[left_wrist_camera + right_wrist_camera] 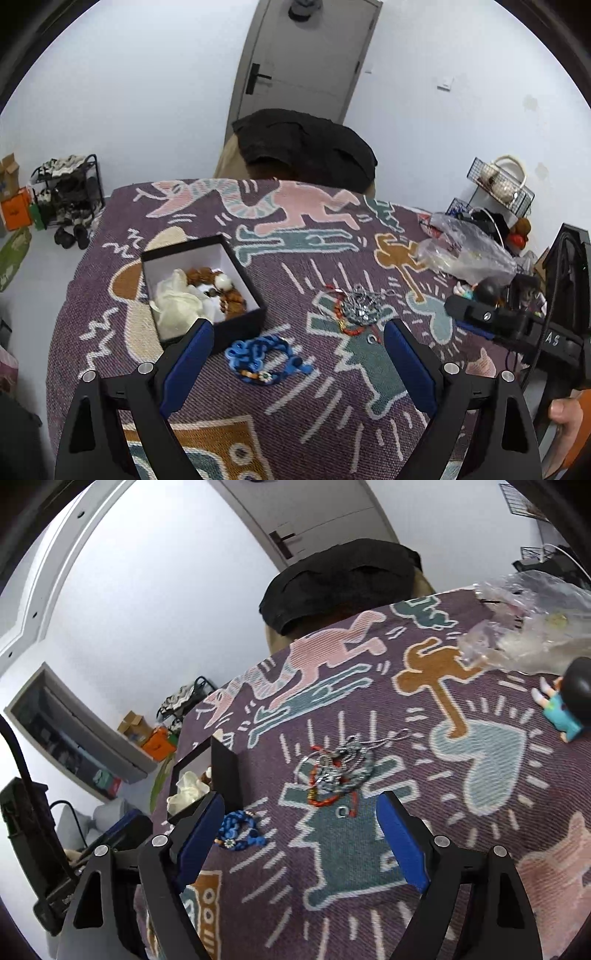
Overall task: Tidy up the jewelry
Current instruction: 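Lift both tools away from the box, then move both tools down toward the blue beaded piece and silver keychain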
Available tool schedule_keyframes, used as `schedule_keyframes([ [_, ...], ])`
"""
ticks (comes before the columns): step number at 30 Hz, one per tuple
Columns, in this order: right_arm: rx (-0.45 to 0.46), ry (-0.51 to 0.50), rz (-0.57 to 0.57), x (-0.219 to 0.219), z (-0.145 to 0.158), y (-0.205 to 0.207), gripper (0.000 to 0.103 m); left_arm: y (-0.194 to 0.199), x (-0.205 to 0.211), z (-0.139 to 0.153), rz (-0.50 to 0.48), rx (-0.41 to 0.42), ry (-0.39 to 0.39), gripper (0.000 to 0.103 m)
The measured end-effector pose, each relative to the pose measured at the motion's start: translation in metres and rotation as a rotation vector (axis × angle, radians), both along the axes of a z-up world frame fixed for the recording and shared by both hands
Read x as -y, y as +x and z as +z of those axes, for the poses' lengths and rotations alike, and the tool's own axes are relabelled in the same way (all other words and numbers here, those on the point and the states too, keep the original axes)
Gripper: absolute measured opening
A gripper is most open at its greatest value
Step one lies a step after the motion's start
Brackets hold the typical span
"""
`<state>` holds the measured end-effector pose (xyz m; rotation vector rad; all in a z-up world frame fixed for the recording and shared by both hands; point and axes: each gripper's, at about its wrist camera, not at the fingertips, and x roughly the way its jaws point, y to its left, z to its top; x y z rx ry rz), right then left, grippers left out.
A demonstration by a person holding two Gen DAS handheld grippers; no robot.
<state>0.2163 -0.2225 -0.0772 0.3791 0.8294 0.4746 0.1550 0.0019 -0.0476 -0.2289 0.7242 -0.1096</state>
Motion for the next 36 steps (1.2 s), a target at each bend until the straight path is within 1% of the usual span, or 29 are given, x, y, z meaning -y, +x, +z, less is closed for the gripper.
schedule_keyframes([
  [5, 0.003, 0.018, -0.029, 0.020, -0.002, -0.003, 0.084, 0.003, 0.014, -0.008, -0.011, -0.031, 0.032, 0.093],
  [13, -0.001, 0.045, -0.066, 0.045, -0.010, -0.003, 0.084, 0.015, 0.024, -0.029, -0.012, -0.103, 0.050, 0.092],
  [21, -0.024, 0.055, -0.093, 0.058, -0.025, 0.004, 0.084, 0.028, 0.022, -0.054, 0.038, -0.161, 0.103, 0.086],
  [26, -0.049, 0.066, -0.103, 0.062, -0.038, 0.010, 0.084, 0.032, 0.013, -0.068, 0.076, -0.200, 0.091, 0.072],
  [30, -0.056, 0.065, -0.102, 0.062, -0.044, 0.012, 0.084, 0.035, 0.006, -0.078, 0.116, -0.223, 0.097, 0.072],
  [33, -0.059, 0.059, -0.096, 0.058, -0.047, 0.014, 0.084, 0.037, 0.000, -0.087, 0.142, -0.243, 0.097, 0.065],
  [34, -0.059, 0.056, -0.092, 0.056, -0.049, 0.015, 0.084, 0.039, -0.003, -0.091, 0.147, -0.256, 0.089, 0.059],
  [35, -0.061, 0.056, -0.087, 0.055, -0.050, 0.017, 0.084, 0.040, -0.004, -0.094, 0.147, -0.263, 0.080, 0.048],
  [36, -0.062, 0.056, -0.083, 0.053, -0.051, 0.018, 0.084, 0.040, -0.005, -0.096, 0.149, -0.262, 0.073, 0.046],
])
